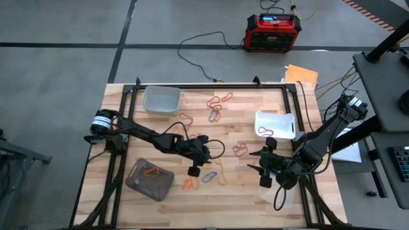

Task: Sort rubber bands into baskets
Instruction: Put the yellow rubber band into the gray bin

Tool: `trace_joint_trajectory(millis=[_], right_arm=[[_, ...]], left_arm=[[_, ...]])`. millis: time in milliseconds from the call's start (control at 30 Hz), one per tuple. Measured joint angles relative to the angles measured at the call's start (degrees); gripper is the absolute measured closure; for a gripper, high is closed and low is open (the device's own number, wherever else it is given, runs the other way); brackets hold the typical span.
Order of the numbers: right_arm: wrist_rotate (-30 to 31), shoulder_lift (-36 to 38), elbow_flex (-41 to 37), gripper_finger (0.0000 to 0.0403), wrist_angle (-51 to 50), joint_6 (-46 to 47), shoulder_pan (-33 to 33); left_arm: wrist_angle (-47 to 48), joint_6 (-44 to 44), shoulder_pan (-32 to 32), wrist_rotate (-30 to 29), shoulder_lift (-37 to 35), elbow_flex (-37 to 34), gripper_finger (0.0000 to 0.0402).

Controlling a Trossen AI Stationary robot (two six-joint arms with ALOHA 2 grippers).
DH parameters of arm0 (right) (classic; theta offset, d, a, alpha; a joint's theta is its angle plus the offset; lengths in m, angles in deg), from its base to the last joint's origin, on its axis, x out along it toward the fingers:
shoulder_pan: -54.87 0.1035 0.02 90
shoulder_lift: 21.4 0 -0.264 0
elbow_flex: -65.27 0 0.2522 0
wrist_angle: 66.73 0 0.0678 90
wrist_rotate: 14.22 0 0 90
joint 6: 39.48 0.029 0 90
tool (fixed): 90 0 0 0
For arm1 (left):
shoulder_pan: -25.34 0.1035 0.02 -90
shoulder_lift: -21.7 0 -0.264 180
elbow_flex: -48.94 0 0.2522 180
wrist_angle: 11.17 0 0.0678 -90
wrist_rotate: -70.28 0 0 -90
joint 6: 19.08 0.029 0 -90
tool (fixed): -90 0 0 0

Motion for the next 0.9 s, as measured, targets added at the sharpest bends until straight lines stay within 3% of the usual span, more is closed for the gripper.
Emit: trace_joint_trajectory(millis=[267, 500, 733, 900], right_arm=[[-0.02, 0.0, 0.0, 0.0202, 0.08, 0.01, 0.0], [-0.02, 0.0, -0.02, 0.0202, 0.12, -0.04, 0.0], [-0.02, 0.02, -0.02, 0.0202, 0.1, -0.12, 0.0], [0.0, 0.0, -0.02, 0.0202, 0.1, -0.11, 0.01]], left_arm=[[1.18, -0.74, 0.0, 0.09, 3.0, -0.02, 0.0224], [1.33, -0.66, 0.07, 0.16, 5.68, -0.02, 0.0197], [0.33, -0.72, 0.1, 0.69, 7.78, 0.15, 0.0233], [0.33, -0.51, -0.07, 0.14, 8.02, 0.15, 0.0326]])
